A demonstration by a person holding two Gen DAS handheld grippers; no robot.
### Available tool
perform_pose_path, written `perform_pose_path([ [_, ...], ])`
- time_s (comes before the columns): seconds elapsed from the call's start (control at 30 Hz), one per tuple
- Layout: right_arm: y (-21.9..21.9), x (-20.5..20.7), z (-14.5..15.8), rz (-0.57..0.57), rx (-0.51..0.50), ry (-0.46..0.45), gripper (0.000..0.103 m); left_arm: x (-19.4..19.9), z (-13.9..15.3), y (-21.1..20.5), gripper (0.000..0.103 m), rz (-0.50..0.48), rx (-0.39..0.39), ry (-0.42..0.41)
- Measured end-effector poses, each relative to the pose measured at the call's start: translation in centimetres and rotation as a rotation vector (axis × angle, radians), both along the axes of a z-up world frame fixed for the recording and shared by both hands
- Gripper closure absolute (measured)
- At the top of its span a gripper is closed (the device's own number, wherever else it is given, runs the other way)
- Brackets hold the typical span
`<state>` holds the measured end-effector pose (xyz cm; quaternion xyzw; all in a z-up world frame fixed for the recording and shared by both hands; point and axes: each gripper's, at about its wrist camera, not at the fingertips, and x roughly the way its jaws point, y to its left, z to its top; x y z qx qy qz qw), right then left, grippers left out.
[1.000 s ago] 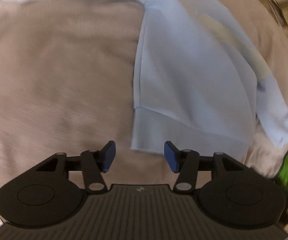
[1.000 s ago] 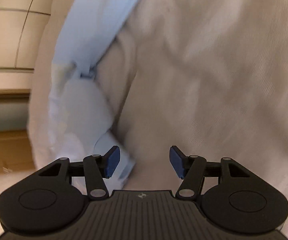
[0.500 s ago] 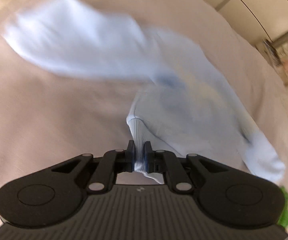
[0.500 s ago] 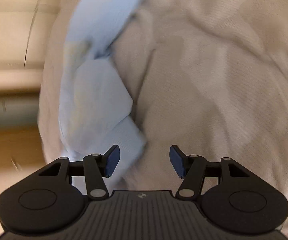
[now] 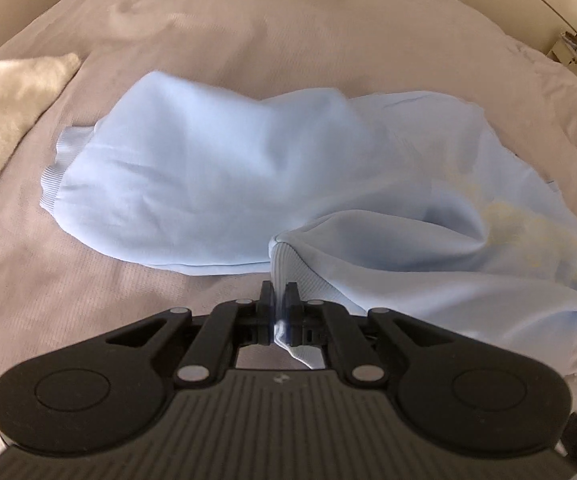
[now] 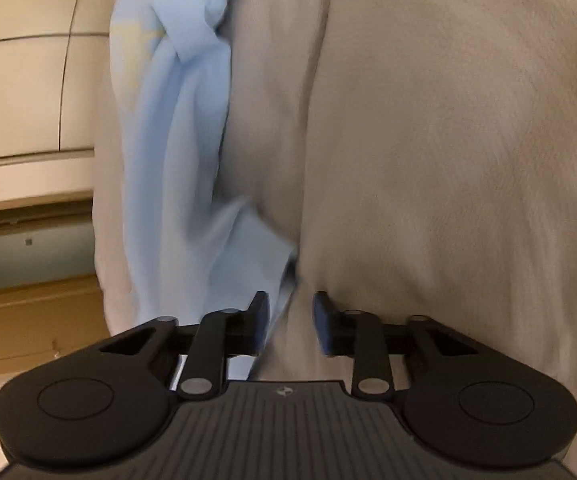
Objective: Fold clothes
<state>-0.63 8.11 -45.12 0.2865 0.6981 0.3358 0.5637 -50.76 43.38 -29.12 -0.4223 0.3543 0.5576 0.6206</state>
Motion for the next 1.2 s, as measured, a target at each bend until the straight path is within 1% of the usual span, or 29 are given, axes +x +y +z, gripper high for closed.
perform_pose_path([
  [0.03,0.2,0.5,-0.4,-0.016,0.006,-0.011,0.072,-0.2,-0.5,0.3,0.101,0.004,-0.009,-0.001],
  [0.07,0.3,0.9,-0.7,-0.033,0.012,-0.023,0.060,-0.3,-0.8,0.5,0.101,0.007,-0.018,-0.003],
  [0.1,0.6,1.3,-1.1,-0.043,0.017,-0.004,0.056,-0.3,-1.2,0.7,0.101,0.009,-0.027,-0.004],
  [0.13,0.9,1.7,-1.4,-0.050,0.009,0.017,0.056,-0.3,-1.4,0.8,0.101,0.010,-0.035,-0.004],
  [0.17,1.1,2.0,-1.5,-0.058,0.008,0.032,0.061,-0.2,-1.4,0.8,0.101,0.009,-0.040,-0.004],
  [0.2,1.1,2.5,-1.1,-0.061,0.011,0.032,0.072,-0.2,-1.3,0.6,0.101,0.003,-0.043,-0.006],
  [0.23,1.0,2.9,-0.7,-0.061,0.015,0.029,0.095,-0.2,-0.7,0.3,0.101,-0.011,-0.046,-0.016],
  [0.27,0.9,3.3,-0.3,-0.061,0.019,0.025,0.096,-0.1,0.0,-0.1,0.101,-0.029,-0.049,-0.031],
  [0.33,-0.2,4.7,3.7,-0.038,0.046,-0.091,0.100,-0.1,1.9,-1.3,0.101,-0.071,-0.056,-0.068],
  [0.37,-1.3,5.5,6.3,-0.021,0.060,-0.137,0.100,-0.1,3.1,-2.3,0.101,-0.096,-0.060,-0.095],
  [0.4,-2.4,6.2,8.9,-0.002,0.075,-0.178,0.100,-0.1,4.1,-3.7,0.101,-0.120,-0.072,-0.124],
  [0.5,-7.5,7.0,16.6,0.063,0.071,-0.317,0.100,0.1,6.3,-8.7,0.101,-0.197,-0.124,-0.209],
  [0.53,-9.5,6.9,18.8,0.095,0.043,-0.370,0.100,0.3,6.3,-10.7,0.100,-0.218,-0.156,-0.227],
  [0.6,-11.7,5.5,21.5,0.179,-0.104,-0.471,0.100,0.8,4.8,-14.4,0.100,-0.232,-0.234,-0.229],
  [0.63,-13.0,5.2,21.5,0.249,-0.201,-0.489,0.099,1.0,3.5,-16.1,0.100,-0.234,-0.279,-0.205],
  [0.67,-13.7,3.3,20.6,0.302,-0.262,-0.465,0.093,1.0,2.0,-17.4,0.100,-0.221,-0.325,-0.163],
  [0.7,-15.2,2.8,19.3,0.292,-0.293,-0.416,0.087,0.8,0.5,-18.4,0.100,-0.197,-0.367,-0.120],
  [0.77,-18.9,3.0,16.6,0.241,-0.347,-0.309,0.072,0.2,-0.9,-19.0,0.102,-0.162,-0.391,-0.083],
  [0.8,-19.2,3.0,15.5,0.198,-0.343,-0.247,0.070,-0.1,-1.5,-19.0,0.101,-0.146,-0.395,-0.071],
  [0.87,-18.9,3.0,13.5,0.104,-0.316,-0.118,0.067,-0.4,-1.6,-18.6,0.100,-0.140,-0.370,-0.052],
  [0.9,-19.6,2.5,11.2,0.073,-0.304,-0.090,0.067,-0.4,-1.5,-18.4,0.097,-0.139,-0.358,-0.050],
  [0.93,-19.5,2.3,10.3,0.083,-0.312,-0.126,0.067,-0.3,-1.5,-18.3,0.096,-0.140,-0.346,-0.055],
  [0.97,-19.3,2.1,9.8,0.104,-0.324,-0.176,0.067,-0.2,-1.4,-18.1,0.091,-0.142,-0.335,-0.060],
  [1.0,-17.3,1.9,9.7,0.139,-0.344,-0.239,0.067,0.0,-1.5,-18.1,0.085,-0.145,-0.327,-0.062],
  [1.03,-15.2,0.5,9.2,0.188,-0.374,-0.315,0.067,0.1,-1.8,-18.2,0.081,-0.142,-0.326,-0.070],
  [1.07,-14.2,-0.3,9.0,0.244,-0.385,-0.392,0.067,0.2,-2.3,-18.3,0.075,-0.132,-0.328,-0.084],
  [1.1,-13.7,-0.9,9.0,0.296,-0.373,-0.472,0.067,0.3,-2.7,-18.4,0.071,-0.122,-0.330,-0.097],
  [1.13,-13.0,-1.0,8.9,0.313,-0.366,-0.520,0.067,0.5,-3.1,-18.5,0.070,-0.112,-0.332,-0.111],
  [1.2,-11.5,-0.8,8.7,0.330,-0.354,-0.600,0.067,0.5,-3.3,-18.3,0.062,-0.088,-0.327,-0.139],
])
